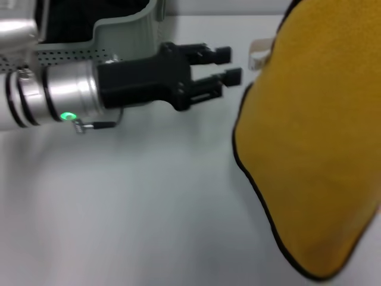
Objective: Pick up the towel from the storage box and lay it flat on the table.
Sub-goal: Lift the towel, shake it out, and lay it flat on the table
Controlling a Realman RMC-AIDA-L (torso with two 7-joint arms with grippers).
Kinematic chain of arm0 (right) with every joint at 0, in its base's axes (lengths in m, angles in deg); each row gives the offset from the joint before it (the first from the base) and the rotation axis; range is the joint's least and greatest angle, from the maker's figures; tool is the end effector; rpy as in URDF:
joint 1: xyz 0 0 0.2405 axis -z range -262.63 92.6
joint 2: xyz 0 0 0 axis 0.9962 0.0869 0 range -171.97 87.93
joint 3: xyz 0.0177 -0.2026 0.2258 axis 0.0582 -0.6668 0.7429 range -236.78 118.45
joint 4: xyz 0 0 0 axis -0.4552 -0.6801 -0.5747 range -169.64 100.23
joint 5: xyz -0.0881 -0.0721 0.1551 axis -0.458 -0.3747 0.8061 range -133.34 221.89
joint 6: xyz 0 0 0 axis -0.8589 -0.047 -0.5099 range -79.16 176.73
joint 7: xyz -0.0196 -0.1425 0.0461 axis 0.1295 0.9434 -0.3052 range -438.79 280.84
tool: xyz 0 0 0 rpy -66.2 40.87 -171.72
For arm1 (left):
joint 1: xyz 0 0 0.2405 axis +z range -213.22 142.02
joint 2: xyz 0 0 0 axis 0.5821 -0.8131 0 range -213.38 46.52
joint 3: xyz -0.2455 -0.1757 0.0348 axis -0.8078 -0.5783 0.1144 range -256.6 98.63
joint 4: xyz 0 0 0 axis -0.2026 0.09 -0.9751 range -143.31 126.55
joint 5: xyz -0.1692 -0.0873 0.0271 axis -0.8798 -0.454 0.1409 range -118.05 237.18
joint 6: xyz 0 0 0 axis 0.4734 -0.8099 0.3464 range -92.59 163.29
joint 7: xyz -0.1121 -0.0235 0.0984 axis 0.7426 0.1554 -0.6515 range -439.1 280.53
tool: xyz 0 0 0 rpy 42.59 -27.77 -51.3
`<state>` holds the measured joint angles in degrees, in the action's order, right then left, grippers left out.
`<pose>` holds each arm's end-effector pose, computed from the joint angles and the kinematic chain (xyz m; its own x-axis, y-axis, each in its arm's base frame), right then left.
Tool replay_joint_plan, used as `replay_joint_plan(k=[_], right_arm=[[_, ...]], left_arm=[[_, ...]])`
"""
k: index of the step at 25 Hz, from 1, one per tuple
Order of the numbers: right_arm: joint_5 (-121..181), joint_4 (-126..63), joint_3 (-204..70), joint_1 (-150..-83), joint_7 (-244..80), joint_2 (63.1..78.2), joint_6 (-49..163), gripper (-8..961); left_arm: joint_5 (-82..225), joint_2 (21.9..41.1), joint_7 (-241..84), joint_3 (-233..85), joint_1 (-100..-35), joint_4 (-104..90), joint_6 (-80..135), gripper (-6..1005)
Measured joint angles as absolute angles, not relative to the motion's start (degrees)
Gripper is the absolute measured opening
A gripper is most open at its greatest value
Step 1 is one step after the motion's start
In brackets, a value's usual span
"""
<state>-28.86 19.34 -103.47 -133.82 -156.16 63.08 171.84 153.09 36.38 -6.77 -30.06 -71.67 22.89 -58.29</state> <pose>0.0911 0.3530 0.1470 0.4211 0.5146 -0.7469 0.5295 -0.8081 -0.2583 -0.2066 0.3539 -0.0394 0.6726 0.1569 0.7232 0.2741 -0.9606 -0.0465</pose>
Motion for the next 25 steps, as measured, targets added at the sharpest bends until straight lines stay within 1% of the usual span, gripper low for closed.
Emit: replay_joint_plan(k=[7, 13, 20, 25], right_arm=[[-28.71, 18.33, -103.46, -134.16, -155.31, 63.71, 171.92, 11], [-27.46, 17.75, -103.77, -134.28, -154.25, 64.04, 171.93, 11], [-24.89, 18.24, -104.23, -134.07, -154.14, 63.90, 172.05, 11], [-24.66, 16.75, -103.91, -133.76, -153.01, 63.43, 172.00, 11]], left_arm=[[151.17, 36.60, -7.48, -27.87, -76.07, 16.46, -57.68, 448], [150.83, 36.88, -8.32, -27.83, -79.52, 10.83, -51.97, 447], [151.42, 36.75, -7.59, -25.56, -79.65, 9.23, -49.60, 448], [150.68, 36.96, -7.30, -22.80, -79.34, 9.06, -55.17, 448]])
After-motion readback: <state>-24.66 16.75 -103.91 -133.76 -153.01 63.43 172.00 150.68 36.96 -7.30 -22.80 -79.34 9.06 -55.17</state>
